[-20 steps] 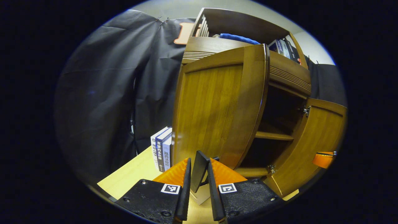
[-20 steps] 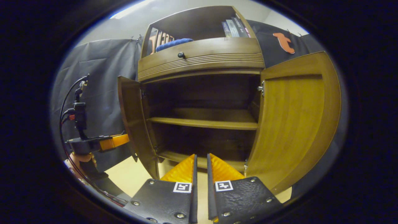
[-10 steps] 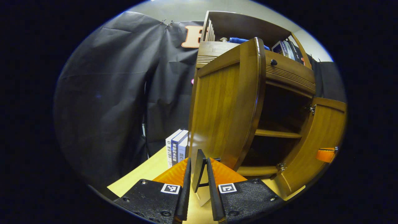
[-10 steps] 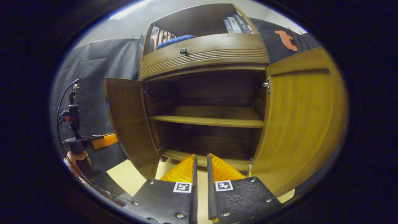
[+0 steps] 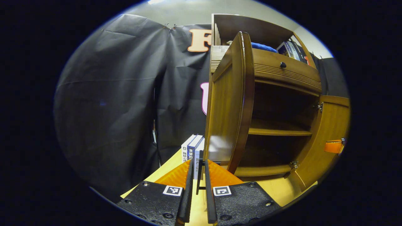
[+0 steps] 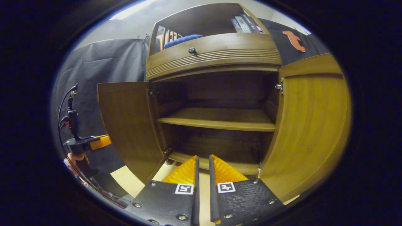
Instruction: Open the right door of the double-door shoe cabinet with the right hand, and open the left door with the left hand.
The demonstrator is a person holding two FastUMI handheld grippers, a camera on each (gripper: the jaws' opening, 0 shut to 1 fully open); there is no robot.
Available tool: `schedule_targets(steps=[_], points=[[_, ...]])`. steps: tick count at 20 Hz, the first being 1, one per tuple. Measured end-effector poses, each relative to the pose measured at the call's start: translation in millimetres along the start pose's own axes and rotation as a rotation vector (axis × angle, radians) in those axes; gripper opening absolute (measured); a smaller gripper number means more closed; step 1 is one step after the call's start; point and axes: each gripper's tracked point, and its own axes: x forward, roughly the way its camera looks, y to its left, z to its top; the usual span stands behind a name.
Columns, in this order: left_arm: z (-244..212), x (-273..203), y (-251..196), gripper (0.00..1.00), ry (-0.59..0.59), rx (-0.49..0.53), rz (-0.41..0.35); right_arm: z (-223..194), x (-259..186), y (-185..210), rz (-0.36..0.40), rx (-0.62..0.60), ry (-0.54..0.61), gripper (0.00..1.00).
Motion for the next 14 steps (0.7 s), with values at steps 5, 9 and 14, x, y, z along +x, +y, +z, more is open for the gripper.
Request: schedule_targets(steps=[5, 9, 14], points=[[-2.5, 1.2, 29.9, 0.3, 0.02, -0.027, 0.017, -1.2, 1.1, 4.8, 0.01, -0.003, 0.006, 0.13], [-3.1, 2.2, 35.9, 0.07, 0.035, -0.022, 0.02, -3.0, -0.5, 4.3, 0.005, 0.0, 0.012, 0.13], [4.5, -8.4, 52.6, 0.24, 0.049, 0.012, 0.043, 2.4, -2.0, -4.2, -0.013, 0.011, -0.007, 0.14]])
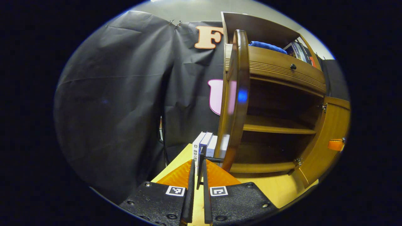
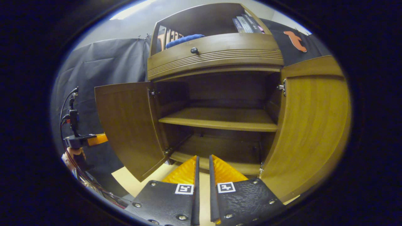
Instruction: Open the right door of the double-door shoe cabinet with the right hand, and open the left door with the left hand.
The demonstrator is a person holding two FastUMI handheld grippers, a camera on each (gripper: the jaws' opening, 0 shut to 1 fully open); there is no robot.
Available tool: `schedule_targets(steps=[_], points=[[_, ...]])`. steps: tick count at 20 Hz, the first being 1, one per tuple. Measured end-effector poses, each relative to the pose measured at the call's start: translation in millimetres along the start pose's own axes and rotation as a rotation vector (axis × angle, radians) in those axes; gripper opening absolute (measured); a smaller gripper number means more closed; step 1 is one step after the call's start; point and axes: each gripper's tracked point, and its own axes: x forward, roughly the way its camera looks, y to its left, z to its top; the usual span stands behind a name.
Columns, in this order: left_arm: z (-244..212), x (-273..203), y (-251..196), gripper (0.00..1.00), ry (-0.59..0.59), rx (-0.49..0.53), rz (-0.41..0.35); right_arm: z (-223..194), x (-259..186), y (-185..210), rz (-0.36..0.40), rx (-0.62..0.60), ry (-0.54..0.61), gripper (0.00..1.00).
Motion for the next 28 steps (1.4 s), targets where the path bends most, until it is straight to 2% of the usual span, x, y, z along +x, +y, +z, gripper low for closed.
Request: schedule_targets(steps=[1, 2, 5, 7, 8, 9, 10, 11, 12, 17, 18, 21, 22, 23, 24, 25, 26, 28], points=[[3.0, -3.0, 8.3, 0.04, -0.001, 0.006, 0.029, -0.1, 1.0, -2.1, -0.004, 0.003, 0.0, 0.13], [3.6, -5.5, 17.0, 0.08, 0.001, 0.006, 0.059, -1.5, 2.5, -4.2, -0.01, 0.005, 0.003, 0.13], [20.9, -12.7, 21.5, 0.09, -0.032, -0.049, 0.094, -5.1, 3.8, -10.9, -0.017, 0.012, 0.01, 0.13], [25.7, -16.6, 25.9, 0.1, -0.032, -0.018, 0.148, -0.6, 6.6, -13.6, -0.022, 0.017, 0.002, 0.14], [36.1, -20.9, 31.6, 0.0, -0.048, 0.002, 0.174, 3.3, 5.4, -13.8, -0.025, 0.017, -0.007, 0.14], [49.6, -25.4, 35.3, 0.06, -0.069, 0.016, 0.202, 6.7, 5.0, -15.6, -0.034, 0.015, -0.014, 0.14], [65.1, -28.6, 38.7, 0.04, -0.088, 0.025, 0.228, 9.6, 5.7, -20.1, -0.041, 0.012, -0.017, 0.14], [81.0, -32.3, 40.2, 0.07, -0.105, 0.029, 0.245, 13.4, 5.3, -22.1, -0.046, 0.01, -0.021, 0.14], [98.0, -37.7, 38.3, 0.03, -0.134, 0.028, 0.251, 17.3, 4.7, -23.3, -0.046, 0.01, -0.027, 0.13], [170.4, -48.1, 19.6, 0.0, -0.211, 0.082, 0.241, 31.2, -3.6, -30.2, -0.06, 0.013, -0.058, 0.13], [181.1, -54.8, 14.1, 0.06, -0.233, 0.076, 0.229, 34.8, -5.4, -32.6, -0.067, 0.011, -0.068, 0.13], [201.9, -46.8, -19.3, 0.0, -0.241, 0.023, 0.136, 46.1, -11.5, -36.7, -0.087, 0.011, -0.092, 0.13], [210.2, -45.6, -32.2, 0.0, -0.253, 0.027, 0.105, 49.6, -13.9, -36.5, -0.089, 0.009, -0.101, 0.13], [219.2, -43.9, -45.1, 0.06, -0.273, 0.038, 0.074, 54.3, -15.5, -37.6, -0.095, 0.004, -0.112, 0.13], [224.2, -41.9, -60.9, 0.0, -0.28, 0.048, 0.04, 59.4, -17.7, -38.1, -0.101, -0.001, -0.122, 0.13], [227.1, -36.7, -73.4, 0.06, -0.284, 0.05, 0.009, 62.1, -19.3, -38.9, -0.108, -0.002, -0.128, 0.13], [227.7, -32.5, -87.5, 0.0, -0.282, 0.049, -0.026, 65.7, -21.1, -40.0, -0.114, -0.001, -0.134, 0.13], [226.9, -24.2, -113.5, 0.01, -0.275, 0.039, -0.093, 75.3, -26.4, -41.7, -0.126, 0.0, -0.154, 0.13]])
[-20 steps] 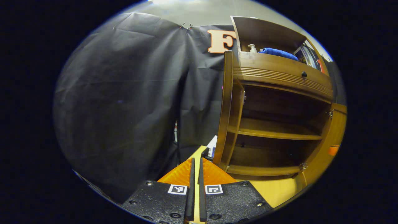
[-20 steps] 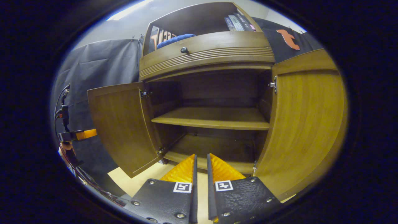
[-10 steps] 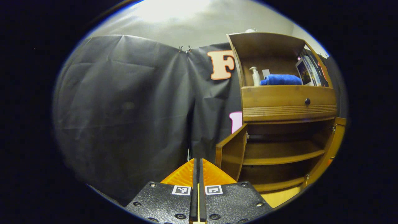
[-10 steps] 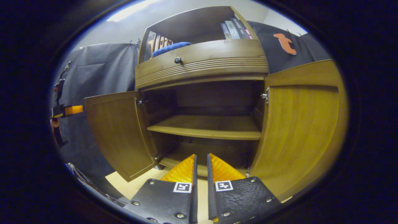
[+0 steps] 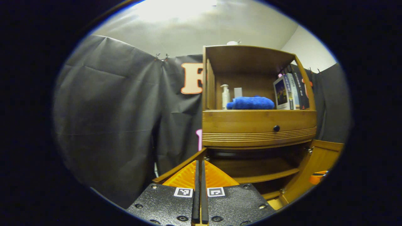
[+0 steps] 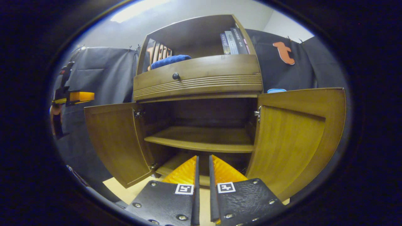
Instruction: Open the right door of the double-door shoe cabinet with the right hand, and open the left door with the left hand.
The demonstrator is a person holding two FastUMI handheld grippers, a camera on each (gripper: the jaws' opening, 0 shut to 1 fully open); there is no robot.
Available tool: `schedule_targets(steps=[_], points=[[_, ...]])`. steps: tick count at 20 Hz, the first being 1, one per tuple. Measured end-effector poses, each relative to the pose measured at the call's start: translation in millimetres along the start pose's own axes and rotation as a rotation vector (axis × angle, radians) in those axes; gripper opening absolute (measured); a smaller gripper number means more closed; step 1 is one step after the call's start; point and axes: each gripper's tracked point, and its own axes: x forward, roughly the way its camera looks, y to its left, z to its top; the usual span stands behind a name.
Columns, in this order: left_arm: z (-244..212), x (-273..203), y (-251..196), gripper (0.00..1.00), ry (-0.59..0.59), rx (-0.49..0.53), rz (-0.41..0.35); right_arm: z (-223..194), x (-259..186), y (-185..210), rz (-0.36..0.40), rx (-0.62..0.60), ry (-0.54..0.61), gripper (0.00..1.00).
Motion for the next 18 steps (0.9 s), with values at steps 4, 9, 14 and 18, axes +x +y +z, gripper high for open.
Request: schedule_targets(steps=[4, 9, 14, 18], points=[[-15.0, 13.3, -47.3, 0.03, 0.032, -0.016, -0.11, 17.1, -8.6, -9.9, -0.044, -0.004, -0.033, 0.13], [-35.8, 19.4, -96.0, 0.03, 0.072, -0.038, -0.218, 35.6, -22.7, -20.5, -0.101, -0.001, -0.076, 0.13], [-53.2, 20.5, -130.1, 0.02, 0.102, -0.055, -0.295, 47.5, -32.9, -26.9, -0.14, -0.004, -0.105, 0.13], [-63.7, 17.7, -150.0, 0.02, 0.093, -0.055, -0.319, 54.8, -34.5, -27.4, -0.163, 0.006, -0.125, 0.13]])
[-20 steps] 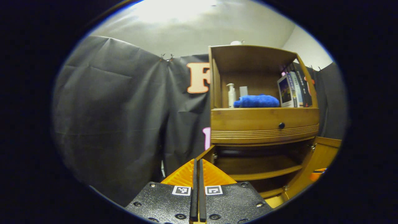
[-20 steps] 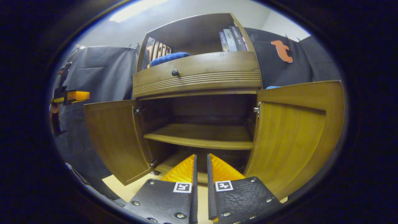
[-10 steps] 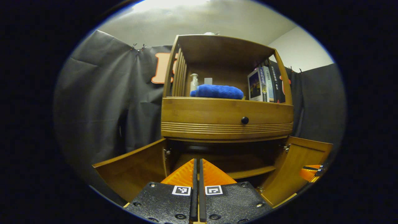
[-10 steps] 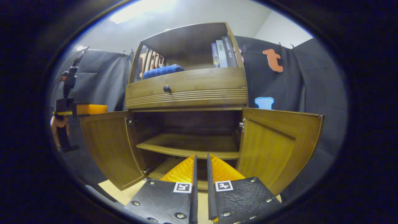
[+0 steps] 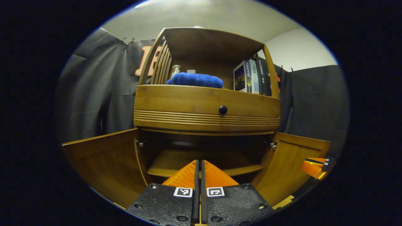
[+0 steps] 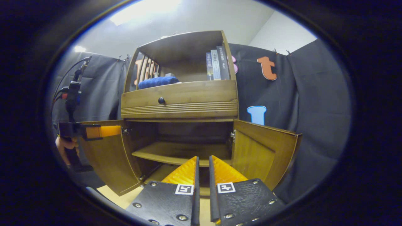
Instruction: Open the right door of the double-door shoe cabinet with the right hand, and open the left door with the left hand.
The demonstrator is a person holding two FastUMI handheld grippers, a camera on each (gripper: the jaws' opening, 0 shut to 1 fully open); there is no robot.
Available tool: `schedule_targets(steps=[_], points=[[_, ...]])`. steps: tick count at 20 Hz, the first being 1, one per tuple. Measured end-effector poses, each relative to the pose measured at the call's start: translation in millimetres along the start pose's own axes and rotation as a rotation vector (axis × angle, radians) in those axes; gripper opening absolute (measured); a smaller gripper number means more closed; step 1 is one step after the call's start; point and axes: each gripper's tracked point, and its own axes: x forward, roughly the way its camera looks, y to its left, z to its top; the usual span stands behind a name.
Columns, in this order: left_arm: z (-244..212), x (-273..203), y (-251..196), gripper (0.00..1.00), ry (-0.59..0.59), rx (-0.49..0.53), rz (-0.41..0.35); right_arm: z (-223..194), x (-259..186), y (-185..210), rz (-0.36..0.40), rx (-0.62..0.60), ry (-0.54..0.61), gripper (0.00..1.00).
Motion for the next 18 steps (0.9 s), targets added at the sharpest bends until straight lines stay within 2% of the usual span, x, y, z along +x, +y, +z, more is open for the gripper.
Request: schedule_targets(steps=[2, 6, 7, 8, 11, 12, 13, 15, 17, 18], points=[[-8.0, 2.4, -12.1, 0.01, 0.007, 0.005, -0.018, 0.8, 1.2, -0.3, -0.009, 0.01, -0.014, 0.13], [-8.9, 3.4, -19.6, 0.01, -0.014, 0.003, -0.005, 11.0, 3.1, -1.9, -0.051, 0.025, -0.035, 0.13], [-7.8, 2.7, -21.4, 0.06, -0.022, 0.0, 0.001, 12.2, 3.8, -1.9, -0.055, 0.031, -0.039, 0.13], [-5.7, 2.1, -22.1, 0.01, -0.035, 0.004, 0.009, 13.6, 3.8, -1.0, -0.057, 0.035, -0.045, 0.13], [-3.2, -2.4, -25.7, 0.01, -0.055, 0.026, 0.004, 18.4, 4.1, -1.2, -0.068, 0.027, -0.058, 0.13], [-2.3, -3.7, -29.1, 0.12, -0.061, 0.025, -0.002, 20.8, 4.1, 0.2, -0.067, 0.026, -0.064, 0.13], [-2.9, -1.0, -31.8, 0.0, -0.062, 0.022, -0.007, 22.0, 4.7, -0.2, -0.069, 0.026, -0.069, 0.15], [-3.2, -2.8, -35.5, 0.17, -0.067, 0.012, -0.018, 24.4, 4.5, 1.3, -0.071, 0.027, -0.076, 0.17], [-2.6, -2.4, -38.9, 0.19, -0.069, 0.014, -0.024, 26.0, 4.7, -0.1, -0.077, 0.03, -0.08, 0.19], [-3.4, -2.8, -40.7, 0.29, -0.068, 0.02, -0.027, 26.1, 5.2, -1.0, -0.082, 0.03, -0.079, 0.2]])
